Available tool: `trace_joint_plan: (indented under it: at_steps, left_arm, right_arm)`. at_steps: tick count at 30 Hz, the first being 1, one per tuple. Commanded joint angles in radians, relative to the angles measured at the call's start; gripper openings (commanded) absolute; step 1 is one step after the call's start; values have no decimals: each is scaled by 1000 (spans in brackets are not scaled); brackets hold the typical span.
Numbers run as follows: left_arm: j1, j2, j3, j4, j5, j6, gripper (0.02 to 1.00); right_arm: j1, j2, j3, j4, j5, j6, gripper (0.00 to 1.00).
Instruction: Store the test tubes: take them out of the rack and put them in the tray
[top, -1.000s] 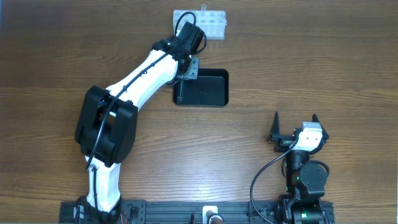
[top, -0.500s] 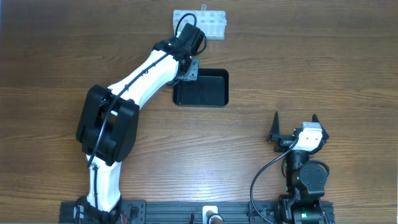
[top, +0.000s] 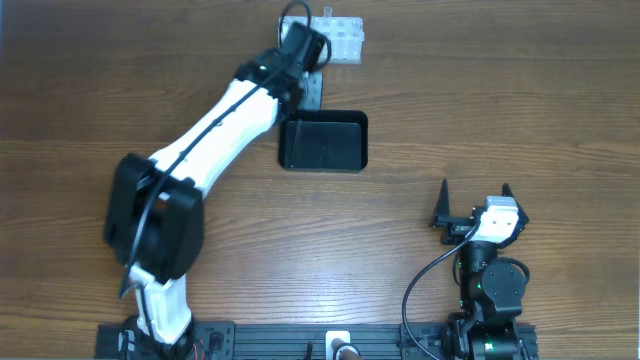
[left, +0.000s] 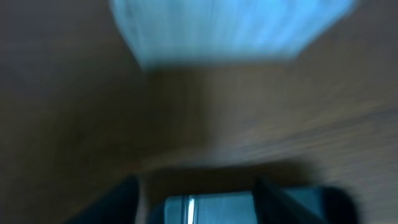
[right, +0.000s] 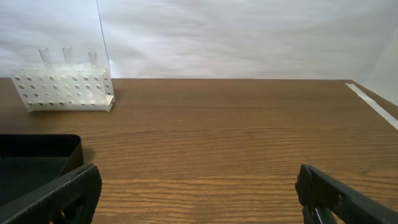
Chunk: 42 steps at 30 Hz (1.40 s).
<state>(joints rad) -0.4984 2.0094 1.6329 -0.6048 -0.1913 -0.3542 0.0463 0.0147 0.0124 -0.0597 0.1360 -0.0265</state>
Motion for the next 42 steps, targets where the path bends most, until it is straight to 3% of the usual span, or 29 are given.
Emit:
trace_joint_plan:
  at_steps: [1,3,7,12,29,35,42]
  left_arm:
    - [-1,-100,4,164,-174,11,895]
    - [-1,-94,4,221,-214,11,963]
    - [-1,-53,4,317,-260,57,996]
    - [-5,34,8,434,-261,160,996]
    - [0,352,320,431,-263,168,991]
    - [4,377,331,441,-257,167,939]
    - [4,380,331,445,-224,137,785]
  right_arm:
    - [-8,-9,-7,-2,-8,3,993]
    - [-8,-9,-7,-2,-8,3,991]
    - [-8,-9,-7,-2,-8,3,993]
    - [-8,-9,-7,-2,-8,3,993]
    - [-8,-9,-7,-2,-8,3,991]
    - [-8,-9,-7,-2,-8,3,993]
    - [-8,-9,-7,-2,-8,3,991]
